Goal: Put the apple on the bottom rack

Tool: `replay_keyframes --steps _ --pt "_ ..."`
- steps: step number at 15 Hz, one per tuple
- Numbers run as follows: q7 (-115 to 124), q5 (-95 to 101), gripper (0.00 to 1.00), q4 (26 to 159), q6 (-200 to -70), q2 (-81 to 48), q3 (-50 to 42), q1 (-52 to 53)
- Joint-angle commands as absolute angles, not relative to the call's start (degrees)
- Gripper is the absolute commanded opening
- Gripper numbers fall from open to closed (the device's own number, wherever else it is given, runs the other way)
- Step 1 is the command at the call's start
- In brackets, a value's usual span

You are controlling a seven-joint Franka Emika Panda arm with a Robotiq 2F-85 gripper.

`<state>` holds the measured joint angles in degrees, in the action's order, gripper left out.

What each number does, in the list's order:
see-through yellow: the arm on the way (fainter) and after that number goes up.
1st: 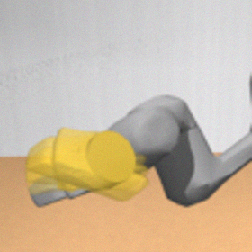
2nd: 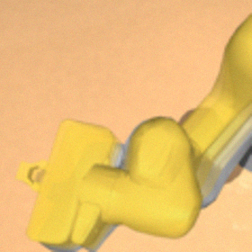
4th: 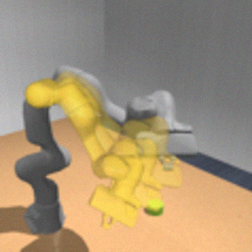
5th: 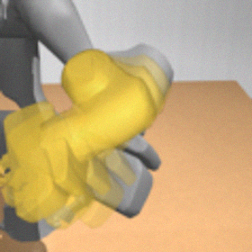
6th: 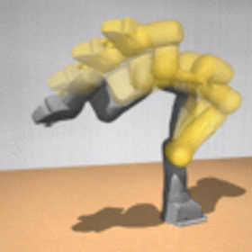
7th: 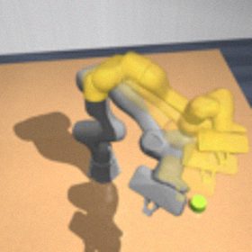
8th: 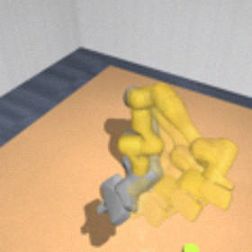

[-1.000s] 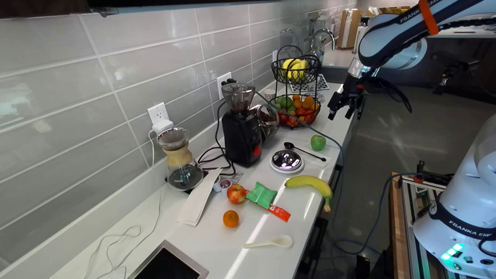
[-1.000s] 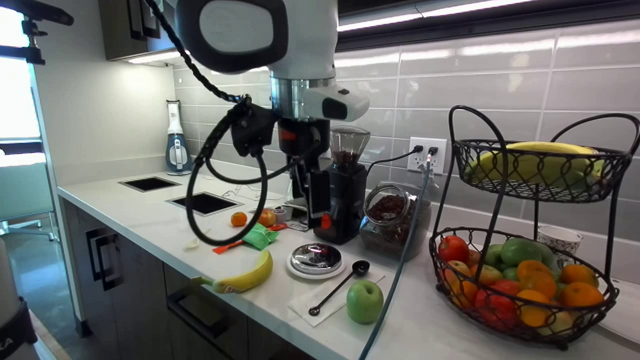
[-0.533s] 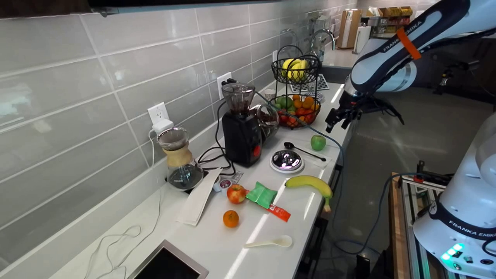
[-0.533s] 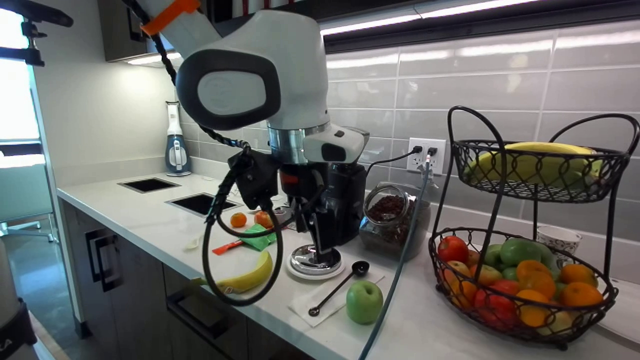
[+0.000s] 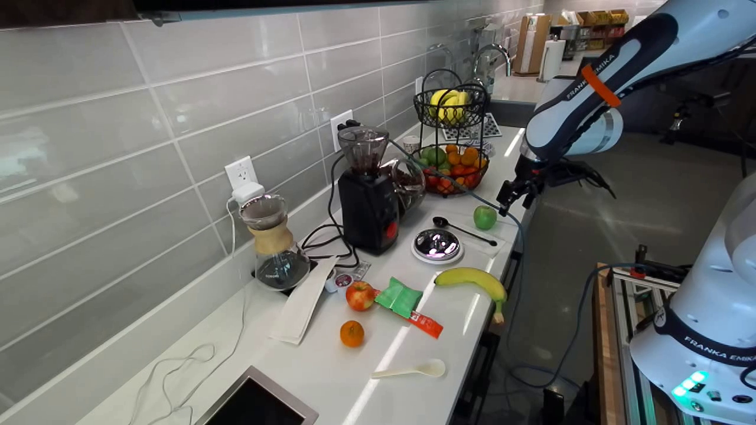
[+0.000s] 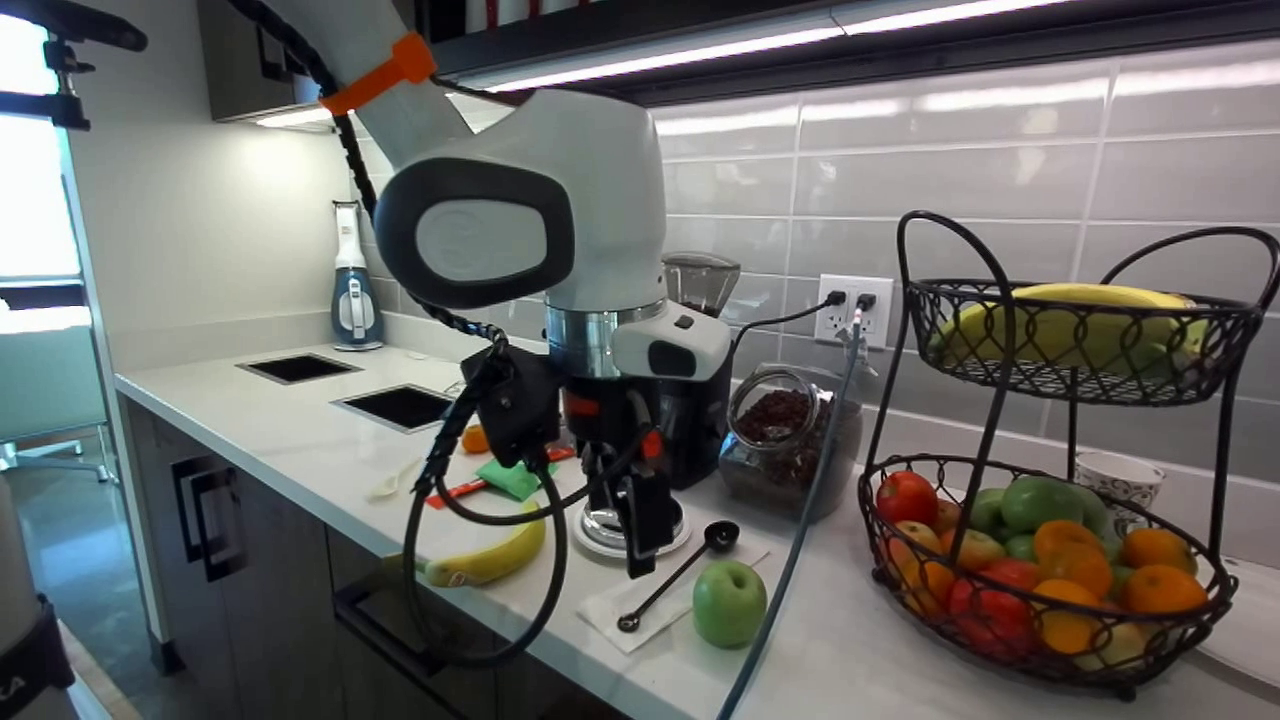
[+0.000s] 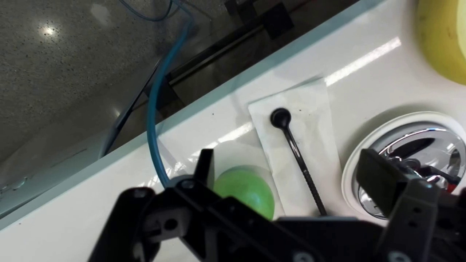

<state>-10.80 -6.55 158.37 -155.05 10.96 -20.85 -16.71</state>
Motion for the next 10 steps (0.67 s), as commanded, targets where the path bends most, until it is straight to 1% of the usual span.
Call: replay_keyframes --steps 1,3,5,10 --pt "-10.7 -6.5 1.0 158.3 -154.9 11.0 -20.7 -16.9" --pt "-8.1 -8.4 1.0 157.7 -162.9 7.7 -20.4 -16.4" --pt "-9.9 -12.7 1.0 157.0 -166.8 5.8 -21.4 -14.3" --pt "-14.8 -22.3 1.0 155.5 -172.2 0.9 -21.5 -10.1"
